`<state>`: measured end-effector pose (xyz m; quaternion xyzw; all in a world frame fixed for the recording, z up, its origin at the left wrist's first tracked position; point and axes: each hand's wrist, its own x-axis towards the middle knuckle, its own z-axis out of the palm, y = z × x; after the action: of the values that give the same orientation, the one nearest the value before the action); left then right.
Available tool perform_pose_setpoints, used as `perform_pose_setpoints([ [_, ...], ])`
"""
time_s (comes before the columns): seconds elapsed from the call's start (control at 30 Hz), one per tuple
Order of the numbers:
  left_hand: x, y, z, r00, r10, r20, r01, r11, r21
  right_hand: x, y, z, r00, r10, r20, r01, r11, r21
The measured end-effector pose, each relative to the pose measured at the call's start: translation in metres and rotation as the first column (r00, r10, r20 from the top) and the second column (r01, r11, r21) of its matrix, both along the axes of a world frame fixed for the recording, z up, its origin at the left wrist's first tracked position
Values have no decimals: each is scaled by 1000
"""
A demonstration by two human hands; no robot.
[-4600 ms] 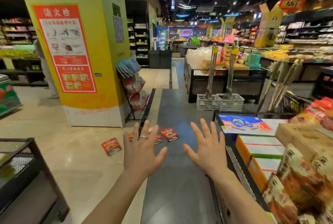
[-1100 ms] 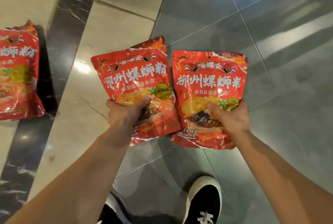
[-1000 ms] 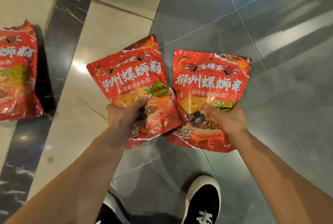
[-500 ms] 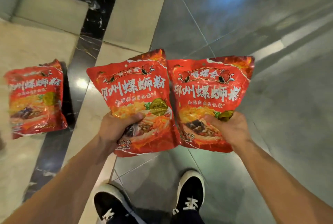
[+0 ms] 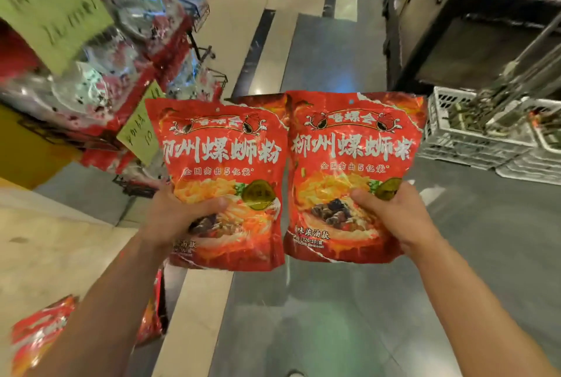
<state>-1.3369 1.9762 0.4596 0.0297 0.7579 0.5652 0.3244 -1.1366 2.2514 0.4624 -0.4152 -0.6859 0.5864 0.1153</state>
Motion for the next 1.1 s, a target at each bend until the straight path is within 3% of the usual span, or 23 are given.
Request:
perform_pose_setpoints([
  [0.23, 29, 30, 248, 984, -46, -170, 71, 986, 149, 54, 7, 241, 979, -104, -176, 133, 979, 158],
  [0.47, 95, 40, 369, 972, -129, -196, 170, 962, 212, 149, -15, 380, 934, -192, -301, 284, 910, 301],
  [0.63, 134, 54, 403, 936, -215, -280, 296, 910, 291, 227, -34, 425, 876, -296, -381, 428, 842, 328],
  [0.8, 178, 78, 423, 870, -405, -282, 477, 835, 273, 298, -68, 444, 791, -440, -425, 588, 739, 329],
  [0.97, 214, 100, 431, 768, -546, -336, 633, 728, 264, 358, -129, 446, 645, -601, -472, 758, 581, 296],
  [1.1, 246, 103, 431, 631, -683, -367, 775, 580, 252, 401, -197, 436, 530, -733, -427, 847, 434, 307],
])
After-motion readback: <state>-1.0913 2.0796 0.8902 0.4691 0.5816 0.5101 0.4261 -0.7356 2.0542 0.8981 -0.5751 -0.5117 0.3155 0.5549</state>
